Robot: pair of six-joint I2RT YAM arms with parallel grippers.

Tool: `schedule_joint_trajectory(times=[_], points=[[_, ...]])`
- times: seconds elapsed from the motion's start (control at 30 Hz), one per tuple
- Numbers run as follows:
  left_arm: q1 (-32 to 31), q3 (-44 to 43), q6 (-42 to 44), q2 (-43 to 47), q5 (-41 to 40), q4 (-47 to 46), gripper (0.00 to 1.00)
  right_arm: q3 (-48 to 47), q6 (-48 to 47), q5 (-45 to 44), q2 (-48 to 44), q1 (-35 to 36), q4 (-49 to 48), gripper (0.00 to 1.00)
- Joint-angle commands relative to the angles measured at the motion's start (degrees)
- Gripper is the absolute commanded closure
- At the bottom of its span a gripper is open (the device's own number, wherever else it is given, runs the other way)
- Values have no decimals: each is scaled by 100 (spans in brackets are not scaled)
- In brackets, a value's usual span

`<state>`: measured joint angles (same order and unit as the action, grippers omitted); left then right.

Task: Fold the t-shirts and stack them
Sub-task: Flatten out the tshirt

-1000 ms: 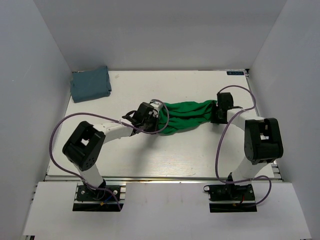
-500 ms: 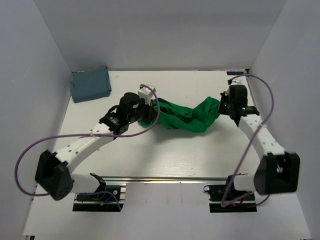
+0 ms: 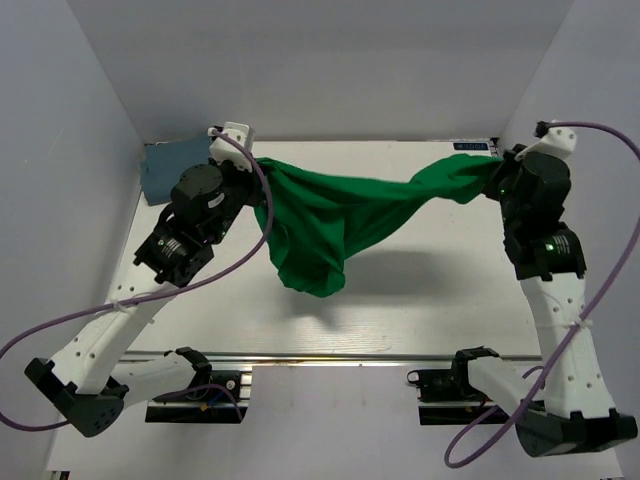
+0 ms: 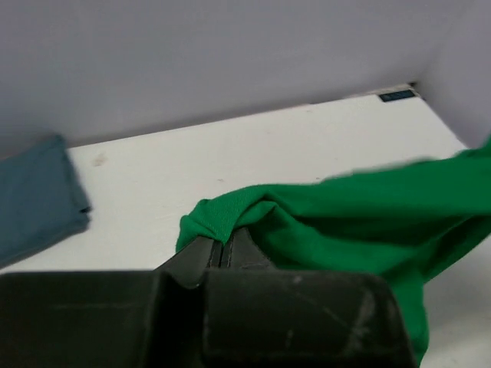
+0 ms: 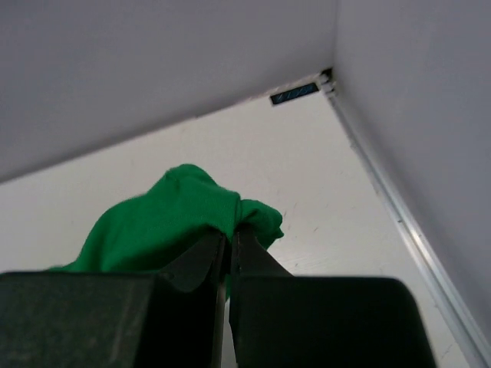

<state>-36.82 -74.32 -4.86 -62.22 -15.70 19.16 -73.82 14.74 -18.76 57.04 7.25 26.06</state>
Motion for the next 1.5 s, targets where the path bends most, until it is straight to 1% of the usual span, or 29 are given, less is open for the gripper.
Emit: schedule_joint_trajectory(times=[0.0, 0.07, 0.13, 0.17, 0.2, 0.23, 0.27, 0.43, 0.77, 0.93, 1.0, 1.1, 1.17, 1.2, 1.23, 1.27, 1.3, 1.33, 1.37, 1.4, 1.47], points=[[43, -266, 293, 254, -1338, 316, 100, -448, -77, -1284, -394, -13, 4, 100], [43, -267, 346, 385, -1226, 317, 100, -598, -181, -1445, -517, -21, -5, 100], [43, -267, 485, 438, -849, 317, 100, -703, -217, -1358, -570, -21, 4, 100], [43, -267, 486, 438, -368, 317, 100, -712, -235, -1201, -623, -21, 13, 100], [43, -267, 547, 438, -207, 264, 100, -730, -270, -1104, -650, -21, -22, 100], [43, -319, 548, 438, -83, 264, 100, -730, -288, -825, -659, -4, -40, 100], [43, -319, 548, 438, -12, 264, 100, -721, -270, -770, -711, -21, -92, 100], [43, -486, 548, 324, -327, 386, 100, -739, -349, -804, -746, -13, -93, 100], [43, -539, 548, 482, -381, 440, 100, -783, -376, -752, -852, -13, -102, 100], [43, -328, 486, 605, -179, 466, 100, -599, -314, -584, -931, -21, -102, 100], [43, -83, 434, 605, -169, 352, 100, -398, -235, -480, -914, -21, -137, 100], [43, 58, 329, 264, -362, 212, 100, -55, -156, -226, -730, -13, -295, 100], [104, 137, 249, -219, -460, 89, 100, 121, -95, -172, -406, -21, -383, 100], [105, 138, 249, -438, -669, 88, 100, 157, -60, -171, -169, -39, -409, 100], [174, 42, 197, -684, -671, 88, 100, 218, -42, -232, -19, -30, -453, 100], [227, -168, 196, -1200, -671, 149, 100, 202, -24, -268, 470, -30, -479, 100], [228, -248, 196, -1457, -671, 150, 100, 175, -24, -329, 649, -30, -506, 100], [367, -441, 257, -1704, -671, 80, 100, 62, -7, -399, 825, -48, -506, 100], [438, -547, 258, -1958, -558, 18, 100, 9, -15, -417, 1331, -56, -523, 100], [500, -661, 258, -2474, -557, 18, 100, -27, -24, -418, 1519, -83, -558, 100], [710, -1065, 258, -3013, -557, 18, 100, -237, -59, -383, 2019, -127, -620, 100]])
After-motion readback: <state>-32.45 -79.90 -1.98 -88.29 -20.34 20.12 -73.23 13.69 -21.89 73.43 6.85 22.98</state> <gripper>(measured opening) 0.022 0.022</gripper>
